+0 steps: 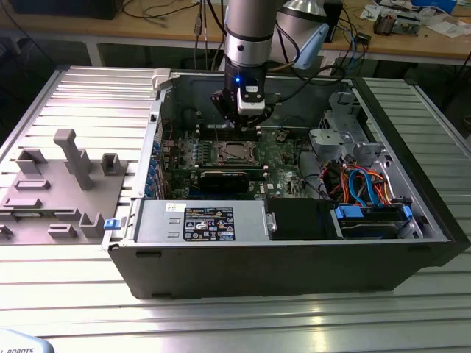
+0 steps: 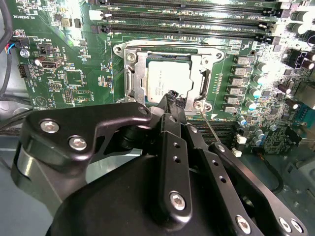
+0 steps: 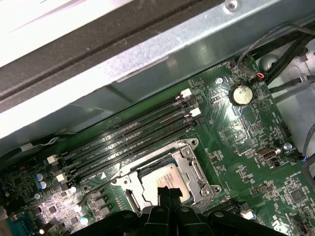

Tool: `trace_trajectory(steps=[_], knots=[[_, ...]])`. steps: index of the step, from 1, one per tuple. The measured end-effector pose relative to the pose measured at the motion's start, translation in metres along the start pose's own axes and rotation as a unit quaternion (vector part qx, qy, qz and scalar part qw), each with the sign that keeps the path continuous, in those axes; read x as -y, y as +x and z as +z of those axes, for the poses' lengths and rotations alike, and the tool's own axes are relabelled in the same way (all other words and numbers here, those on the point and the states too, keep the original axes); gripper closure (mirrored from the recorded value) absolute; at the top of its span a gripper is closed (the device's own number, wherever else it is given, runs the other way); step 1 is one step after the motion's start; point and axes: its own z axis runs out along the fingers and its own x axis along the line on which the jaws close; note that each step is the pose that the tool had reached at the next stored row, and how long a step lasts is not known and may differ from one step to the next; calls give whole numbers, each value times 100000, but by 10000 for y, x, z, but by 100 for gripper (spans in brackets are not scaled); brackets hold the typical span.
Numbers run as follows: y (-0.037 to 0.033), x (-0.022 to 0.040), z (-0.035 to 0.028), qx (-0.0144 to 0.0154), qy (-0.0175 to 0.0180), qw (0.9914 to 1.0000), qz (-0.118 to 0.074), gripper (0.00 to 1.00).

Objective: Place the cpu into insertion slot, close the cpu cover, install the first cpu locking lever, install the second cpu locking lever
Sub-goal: 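Install the first cpu locking lever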

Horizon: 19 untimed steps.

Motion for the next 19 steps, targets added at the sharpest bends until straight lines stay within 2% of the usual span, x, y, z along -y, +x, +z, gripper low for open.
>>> trace_trajectory(steps=[19], knots=[[0,0,0,7,5,99998,-696,89]])
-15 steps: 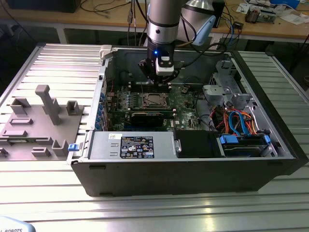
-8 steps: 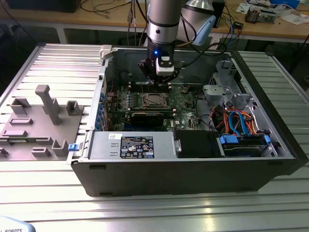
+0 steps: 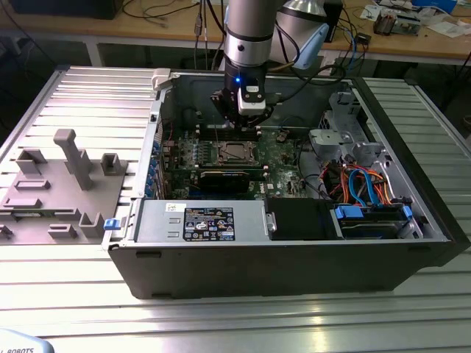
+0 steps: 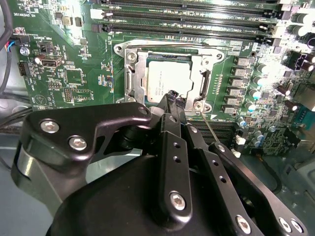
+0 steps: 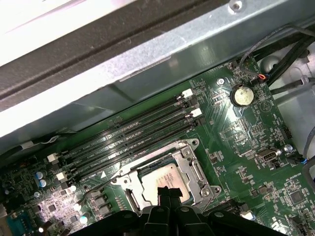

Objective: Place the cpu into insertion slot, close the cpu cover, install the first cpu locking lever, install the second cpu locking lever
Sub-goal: 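Install the first cpu locking lever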

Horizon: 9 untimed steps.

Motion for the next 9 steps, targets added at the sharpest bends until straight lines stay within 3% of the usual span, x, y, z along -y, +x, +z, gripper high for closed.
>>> trace_trajectory(steps=[9], knots=[[0,0,2,1,-1,100000,-256,89]])
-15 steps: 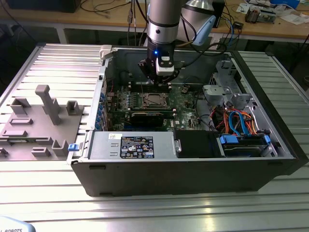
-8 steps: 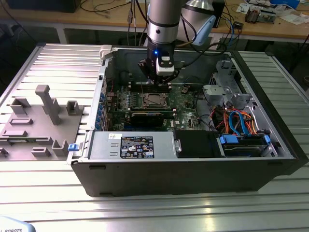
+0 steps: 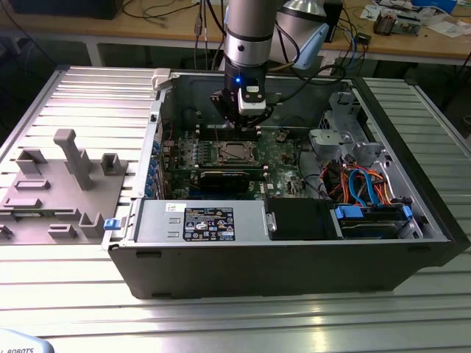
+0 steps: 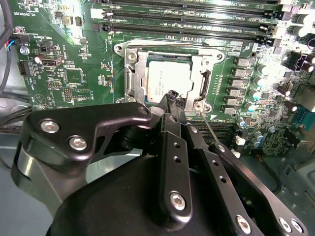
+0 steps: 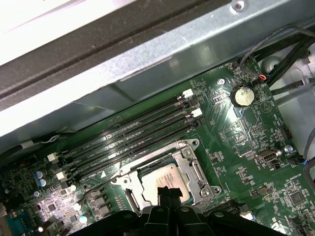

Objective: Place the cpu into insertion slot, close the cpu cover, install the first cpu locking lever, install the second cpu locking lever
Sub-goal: 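Install the first cpu locking lever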

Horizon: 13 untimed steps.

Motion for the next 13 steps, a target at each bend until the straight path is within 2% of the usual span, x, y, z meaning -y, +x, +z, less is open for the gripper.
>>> trace_trajectory(steps=[13], knots=[[0,0,1,6,3,99999,-535,89]])
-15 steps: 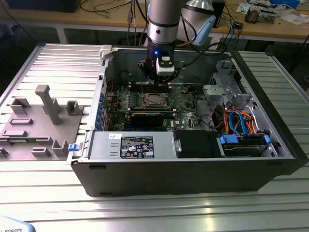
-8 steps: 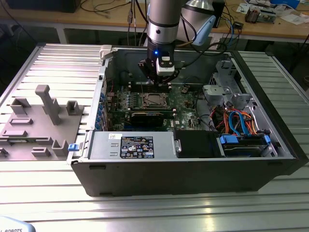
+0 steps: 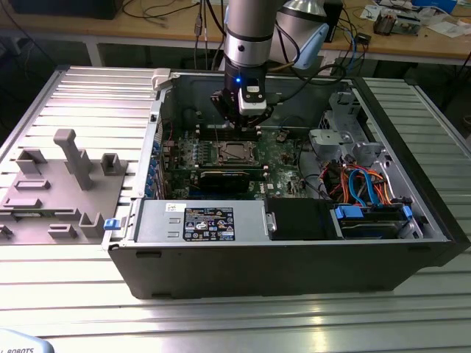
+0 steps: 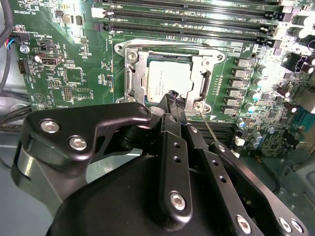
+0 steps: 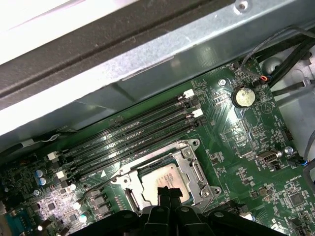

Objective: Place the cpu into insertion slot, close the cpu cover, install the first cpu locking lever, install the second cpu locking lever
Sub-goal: 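Install the first cpu locking lever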

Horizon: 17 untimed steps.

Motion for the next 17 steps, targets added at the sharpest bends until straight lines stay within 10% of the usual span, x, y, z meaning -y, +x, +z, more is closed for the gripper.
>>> trace_trajectory(steps=[17], knots=[[0,0,1,6,0,99999,-524,89]])
